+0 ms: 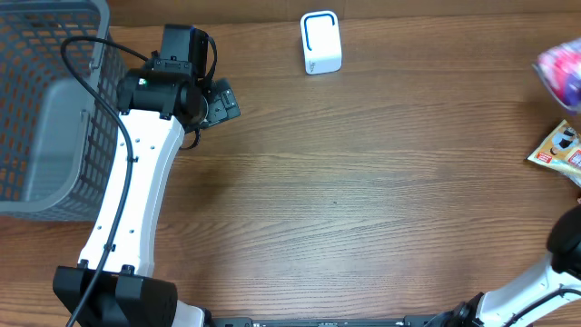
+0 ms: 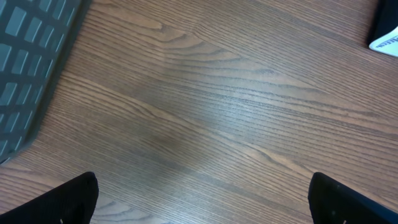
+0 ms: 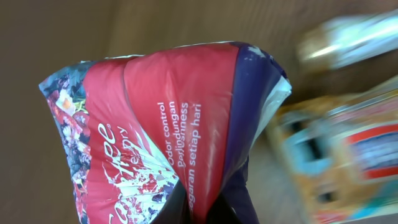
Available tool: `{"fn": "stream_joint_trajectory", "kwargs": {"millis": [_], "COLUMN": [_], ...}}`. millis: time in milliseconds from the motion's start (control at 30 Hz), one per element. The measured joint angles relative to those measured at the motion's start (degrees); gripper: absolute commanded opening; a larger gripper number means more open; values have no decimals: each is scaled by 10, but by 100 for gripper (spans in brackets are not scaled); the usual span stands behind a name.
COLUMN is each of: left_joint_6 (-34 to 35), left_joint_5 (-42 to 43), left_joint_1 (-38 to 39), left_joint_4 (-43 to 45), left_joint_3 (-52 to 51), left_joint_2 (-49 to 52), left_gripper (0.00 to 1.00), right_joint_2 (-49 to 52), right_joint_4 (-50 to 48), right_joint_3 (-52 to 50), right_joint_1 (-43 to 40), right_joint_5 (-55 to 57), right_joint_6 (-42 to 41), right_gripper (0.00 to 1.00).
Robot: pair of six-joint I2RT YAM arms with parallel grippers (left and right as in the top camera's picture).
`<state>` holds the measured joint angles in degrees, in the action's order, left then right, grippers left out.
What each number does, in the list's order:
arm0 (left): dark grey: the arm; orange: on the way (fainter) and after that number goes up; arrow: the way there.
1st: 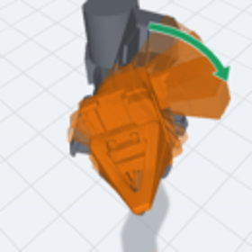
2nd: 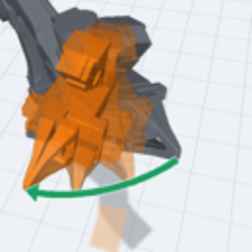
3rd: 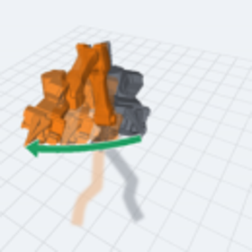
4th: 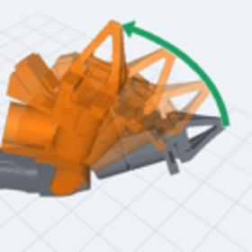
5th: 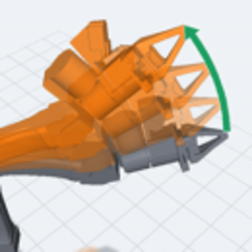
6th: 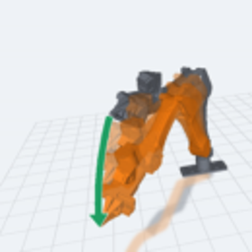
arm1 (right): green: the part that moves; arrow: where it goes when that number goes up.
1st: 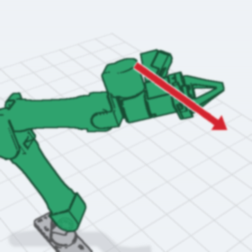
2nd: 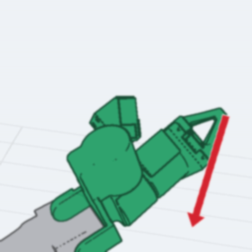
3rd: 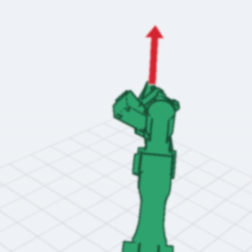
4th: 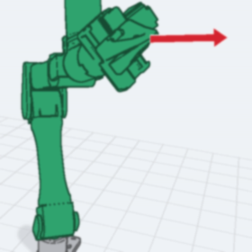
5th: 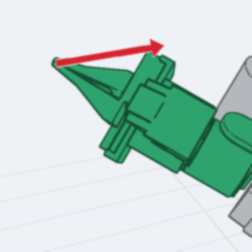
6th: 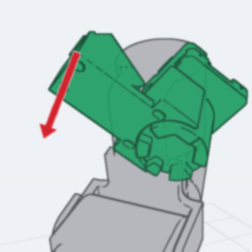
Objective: Scan the item barcode
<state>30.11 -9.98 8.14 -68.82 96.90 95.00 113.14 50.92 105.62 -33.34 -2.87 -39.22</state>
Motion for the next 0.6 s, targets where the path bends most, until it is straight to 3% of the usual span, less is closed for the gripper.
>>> {"fn": "stream_joint_trajectory", "kwargs": {"millis": [133, 167, 200, 333, 367, 467, 600], "left_joint_6": [0, 0, 0, 0, 0, 0, 0], "left_joint_5": [0, 0, 0, 0, 0, 0, 0], "left_joint_1": [0, 0, 0, 0, 0, 0, 0], "left_joint_4": [0, 0, 0, 0, 0, 0, 0], "left_joint_3": [0, 0, 0, 0, 0, 0, 0], "left_joint_2": [0, 0, 0, 0, 0, 0, 0], "left_gripper": [100, 100, 100, 100, 100, 100, 100], "right_joint_2": [16, 25, 31, 68, 75, 83, 82], "right_joint_4": [14, 16, 16, 19, 20, 27, 46], "right_joint_3": [0, 0, 0, 0, 0, 0, 3], "right_joint_1": [-42, -50, -55, -61, -60, -58, -58], "right_joint_5": [5, 7, 7, 8, 7, 5, -2], "right_joint_6": [34, 40, 44, 55, 58, 68, 93], "right_gripper": [4, 9, 18, 80, 88, 98, 100]}}
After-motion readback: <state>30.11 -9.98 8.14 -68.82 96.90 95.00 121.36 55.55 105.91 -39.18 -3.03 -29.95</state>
